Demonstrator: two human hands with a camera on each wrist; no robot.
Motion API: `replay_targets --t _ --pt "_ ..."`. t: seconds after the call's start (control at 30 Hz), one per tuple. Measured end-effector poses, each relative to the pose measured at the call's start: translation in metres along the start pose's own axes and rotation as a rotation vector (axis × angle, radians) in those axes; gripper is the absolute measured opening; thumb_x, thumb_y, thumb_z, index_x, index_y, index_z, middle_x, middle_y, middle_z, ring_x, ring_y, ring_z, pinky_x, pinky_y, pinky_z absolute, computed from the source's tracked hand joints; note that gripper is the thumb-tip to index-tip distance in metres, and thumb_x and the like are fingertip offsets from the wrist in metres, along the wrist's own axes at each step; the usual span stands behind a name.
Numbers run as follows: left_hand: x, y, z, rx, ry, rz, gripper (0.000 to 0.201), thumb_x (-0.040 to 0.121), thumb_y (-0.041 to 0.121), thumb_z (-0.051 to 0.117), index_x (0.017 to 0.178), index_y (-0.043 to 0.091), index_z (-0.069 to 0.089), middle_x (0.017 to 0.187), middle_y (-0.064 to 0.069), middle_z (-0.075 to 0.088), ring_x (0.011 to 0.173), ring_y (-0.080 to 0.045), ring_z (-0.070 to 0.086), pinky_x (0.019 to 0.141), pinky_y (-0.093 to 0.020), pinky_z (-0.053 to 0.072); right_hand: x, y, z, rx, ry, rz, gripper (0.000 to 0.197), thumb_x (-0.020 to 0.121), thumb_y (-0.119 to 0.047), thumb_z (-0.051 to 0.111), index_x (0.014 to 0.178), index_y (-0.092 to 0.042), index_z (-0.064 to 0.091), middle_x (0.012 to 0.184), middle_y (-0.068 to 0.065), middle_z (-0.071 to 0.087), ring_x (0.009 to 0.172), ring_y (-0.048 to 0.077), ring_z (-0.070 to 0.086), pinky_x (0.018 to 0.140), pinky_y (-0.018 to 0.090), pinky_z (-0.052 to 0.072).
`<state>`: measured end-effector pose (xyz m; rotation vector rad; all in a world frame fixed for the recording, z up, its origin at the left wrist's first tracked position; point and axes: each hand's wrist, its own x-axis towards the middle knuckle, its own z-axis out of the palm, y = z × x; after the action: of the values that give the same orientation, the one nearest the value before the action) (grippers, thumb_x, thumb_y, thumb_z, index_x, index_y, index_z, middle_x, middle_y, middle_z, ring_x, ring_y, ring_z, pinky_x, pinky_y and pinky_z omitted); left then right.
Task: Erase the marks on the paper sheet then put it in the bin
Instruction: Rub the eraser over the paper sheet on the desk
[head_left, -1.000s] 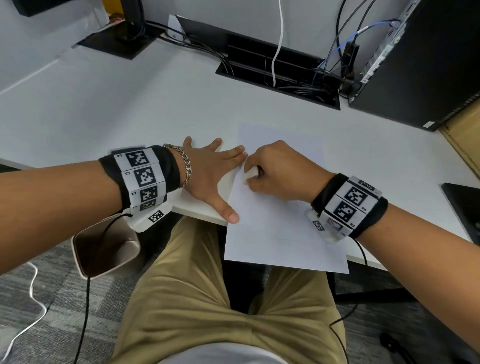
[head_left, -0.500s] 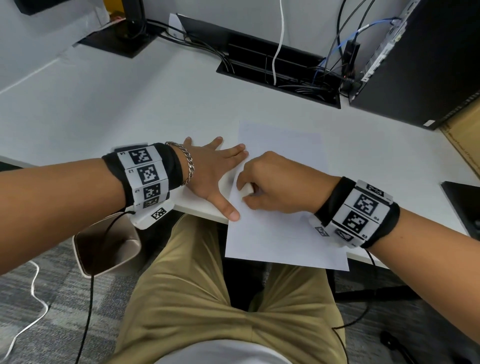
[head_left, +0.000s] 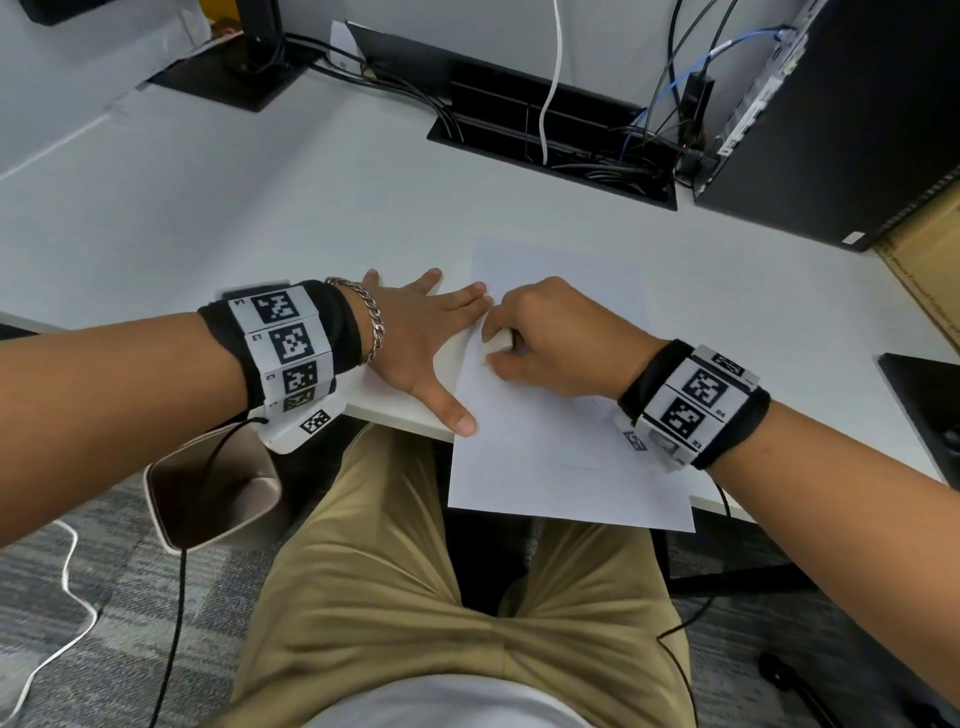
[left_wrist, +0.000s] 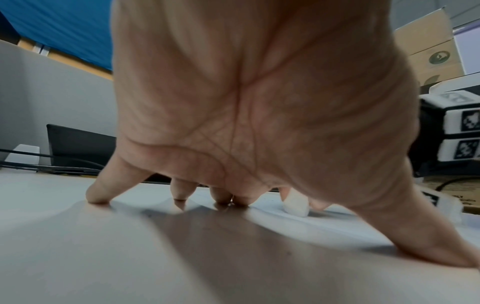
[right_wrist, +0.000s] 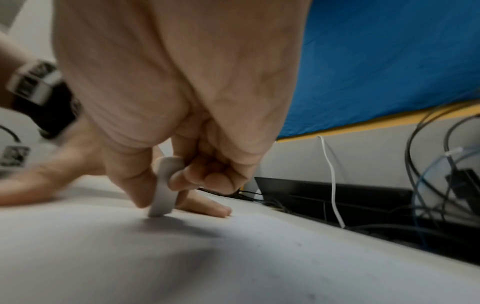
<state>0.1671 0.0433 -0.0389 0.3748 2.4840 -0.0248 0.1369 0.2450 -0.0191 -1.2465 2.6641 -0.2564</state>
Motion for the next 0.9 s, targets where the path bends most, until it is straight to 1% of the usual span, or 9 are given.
replay_targets --t 0.13,0.27,0.47,0.6,0.7,0.77,0.83,0.87,0.9 --pt "-0.003 0.001 -0.002 0.020 -0.006 -0.014 0.153 0.048 0.109 0.053 0.157 0.044 -0.031 0.162 0.029 -0.035 0.158 -0.024 -0.024 0.118 -0.079 0.005 -0.017 -0.003 -0.003 -0.010 -0.086 -0.024 0.027 0.091 -0.036 0.069 0.115 -0.024 0.073 0.085 -0.009 0.066 0.074 -0.001 0.051 0.076 0.027 0.051" --pt "-0.007 0.003 0.000 0.030 0.017 -0.013 0.150 0.049 0.111 0.048 0.158 0.043 -0.029 0.163 0.028 -0.034 0.159 -0.023 -0.022 0.119 -0.077 0.004 -0.043 0.004 -0.013 -0.032 -0.038 0.078 0.027 0.092 -0.040 0.067 0.116 -0.029 0.069 0.094 -0.010 0.066 0.087 0.010 0.059 0.081 0.037 0.055" --pt "-0.023 0.015 -0.002 0.127 0.045 -0.075 0.137 0.060 0.110 0.033 0.164 0.036 -0.017 0.172 0.017 -0.020 0.161 -0.026 -0.011 0.125 -0.067 0.002 -0.083 0.001 0.006 -0.026 -0.050 0.172 0.029 0.095 -0.041 0.062 0.122 -0.031 0.067 0.095 -0.015 0.057 0.091 0.009 0.055 0.075 0.027 0.044" --pt "-0.042 0.016 -0.001 0.312 0.022 -0.075 0.127 0.066 0.107 0.027 0.166 0.037 -0.007 0.175 0.010 0.000 0.161 -0.028 0.007 0.127 -0.060 0.001 -0.088 0.025 0.003 -0.050 -0.014 0.257 0.028 0.094 -0.042 0.063 0.121 -0.034 0.067 0.094 -0.015 0.056 0.090 0.011 0.057 0.073 0.028 0.043" --pt "-0.054 0.023 -0.004 0.345 0.036 -0.029 0.113 0.073 0.102 0.033 0.164 0.038 0.020 0.167 0.007 0.031 0.152 -0.025 0.031 0.128 -0.054 0.010 -0.085 0.042 -0.002 -0.046 -0.009 0.298 0.030 0.092 -0.043 0.065 0.121 -0.035 0.069 0.098 -0.011 0.063 0.091 0.012 0.057 0.072 0.028 0.044" --pt "-0.052 0.032 -0.014 0.325 0.117 0.018 0.096 0.079 0.095 0.042 0.153 0.034 0.042 0.149 0.007 0.048 0.135 -0.022 0.048 0.120 -0.048 0.031 -0.079 0.049 -0.005 -0.063 -0.014 0.302 0.029 0.092 -0.042 0.066 0.120 -0.036 0.069 0.100 -0.009 0.064 0.092 0.013 0.057 0.073 0.029 0.044" --pt "-0.039 0.035 -0.026 0.237 0.202 0.086 0.083 0.081 0.085 0.058 0.144 0.030 0.049 0.144 0.004 0.049 0.123 -0.022 0.053 0.108 -0.045 0.045 -0.075 0.052 -0.010 -0.073 -0.032 0.289 0.026 0.092 -0.039 0.066 0.118 -0.037 0.069 0.101 -0.009 0.063 0.095 0.015 0.057 0.076 0.032 0.047" --pt "-0.028 0.032 -0.032 0.182 0.214 0.124 0.084 0.082 0.079 0.065 0.147 0.030 0.046 0.154 0.002 0.042 0.132 -0.024 0.050 0.111 -0.046 0.043 -0.073 0.054 -0.013 -0.069 -0.042 0.278 0.025 0.092 -0.037 0.067 0.117 -0.037 0.069 0.100 -0.009 0.063 0.096 0.015 0.057 0.079 0.035 0.051" --pt "-0.017 0.028 -0.038 0.135 0.193 0.157 0.090 0.082 0.074 0.070 0.155 0.033 0.038 0.167 0.002 0.028 0.146 -0.025 0.038 0.121 -0.047 0.034 -0.072 0.055 -0.015 -0.066 -0.054 0.270 0.025 0.092 -0.035 0.067 0.116 -0.037 0.070 0.100 -0.010 0.063 0.095 0.015 0.056 0.082 0.038 0.053"
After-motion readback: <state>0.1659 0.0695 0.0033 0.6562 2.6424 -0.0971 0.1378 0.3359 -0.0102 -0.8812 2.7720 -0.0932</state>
